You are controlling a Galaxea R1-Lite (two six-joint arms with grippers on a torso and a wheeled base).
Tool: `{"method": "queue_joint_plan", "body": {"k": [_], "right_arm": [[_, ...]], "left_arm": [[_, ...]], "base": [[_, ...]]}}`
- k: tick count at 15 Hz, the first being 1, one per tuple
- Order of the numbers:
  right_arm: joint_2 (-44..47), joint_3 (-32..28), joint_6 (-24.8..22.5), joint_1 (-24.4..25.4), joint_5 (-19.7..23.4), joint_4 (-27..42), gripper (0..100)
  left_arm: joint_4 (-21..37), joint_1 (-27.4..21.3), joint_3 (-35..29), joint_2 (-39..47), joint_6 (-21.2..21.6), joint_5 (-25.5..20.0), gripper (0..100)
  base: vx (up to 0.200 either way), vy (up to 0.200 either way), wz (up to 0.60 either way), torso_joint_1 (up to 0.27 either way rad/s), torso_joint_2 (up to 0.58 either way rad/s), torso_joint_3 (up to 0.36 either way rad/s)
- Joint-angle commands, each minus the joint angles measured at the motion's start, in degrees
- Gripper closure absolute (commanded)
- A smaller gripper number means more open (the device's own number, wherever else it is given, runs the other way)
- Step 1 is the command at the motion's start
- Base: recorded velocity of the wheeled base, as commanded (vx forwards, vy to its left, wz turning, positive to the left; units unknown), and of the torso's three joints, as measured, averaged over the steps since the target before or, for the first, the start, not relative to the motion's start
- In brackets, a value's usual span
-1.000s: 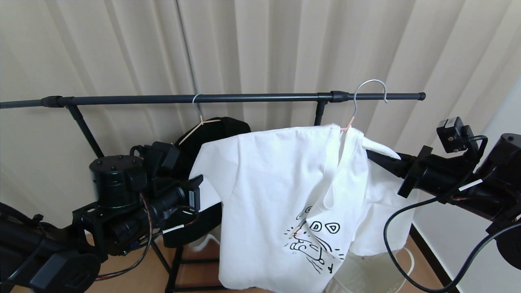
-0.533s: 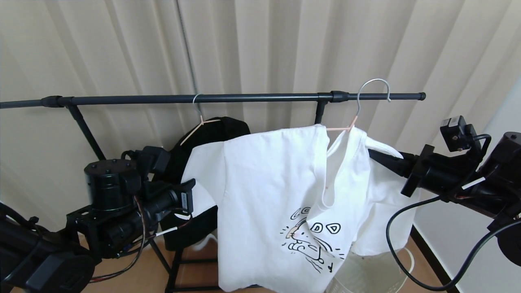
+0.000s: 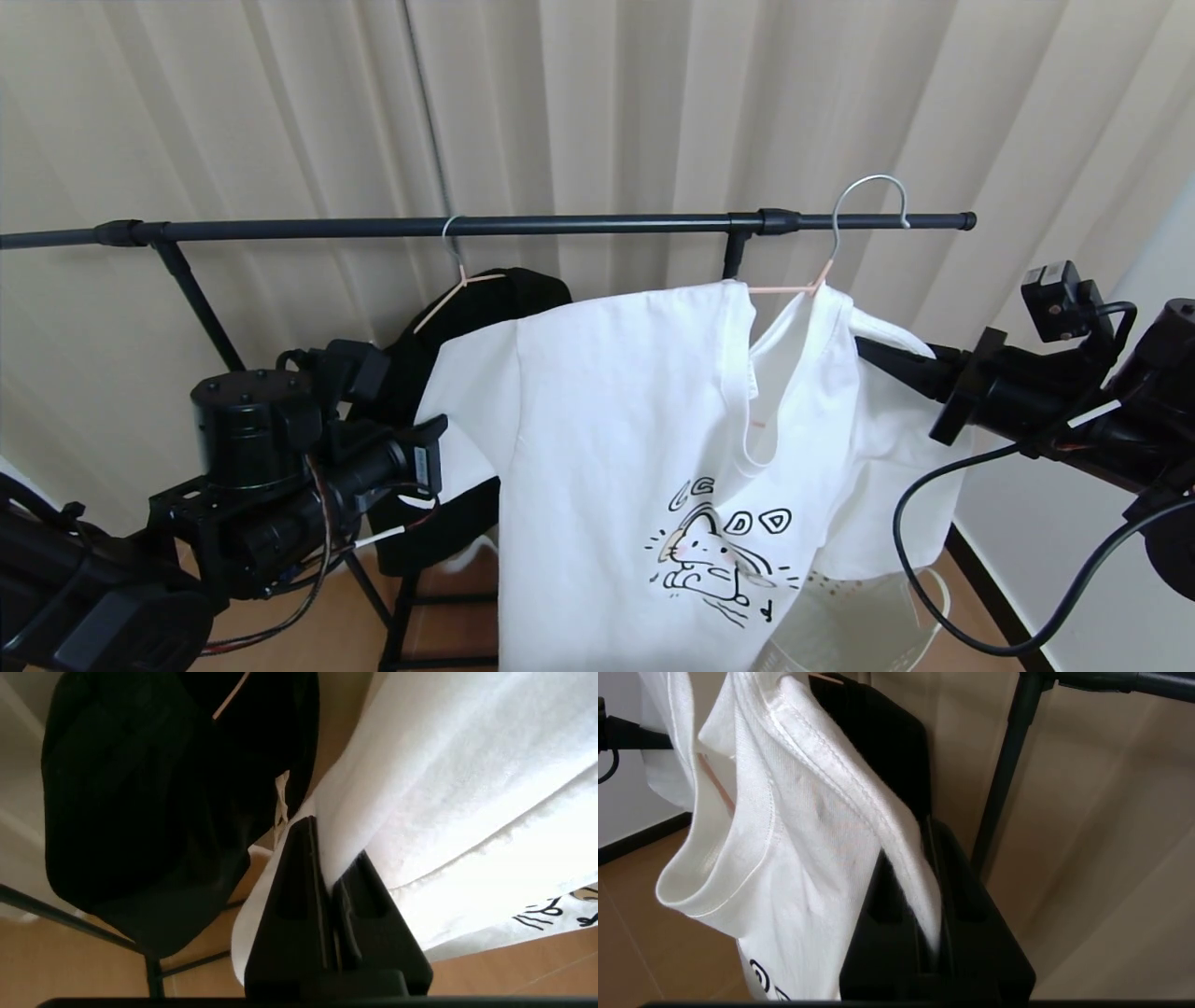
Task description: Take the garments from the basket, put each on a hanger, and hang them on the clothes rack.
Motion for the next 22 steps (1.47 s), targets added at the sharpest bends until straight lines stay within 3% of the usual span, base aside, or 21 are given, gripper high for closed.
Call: {"method": "queue_joint_plan", "body": {"k": [1,21,22], "right_arm": [[0.09,-0.14,0.26,-0.26,0.00,-0.04,100],[0.18,-1.11,2.10,-2.72,2.11,-0.04,100],[0.27,-1.11,2.10,-2.72,2.11,-0.04,100]], "left_arm": [[0.01,-0.02,0.13,-0.26,0.07,0.03,100],[-1.31,0.86,2.76,0.45,-3.18,-0.05,100],[-1.31,0.77,2.76,0.45,-3.18,-0.05,0]], "base": [[0.000,0.000,0.00,0.000,0.00,0.000],[0.000,0.000,0.00,0.000,0.00,0.000],[0.000,0.000,0.00,0.000,0.00,0.000]]}}
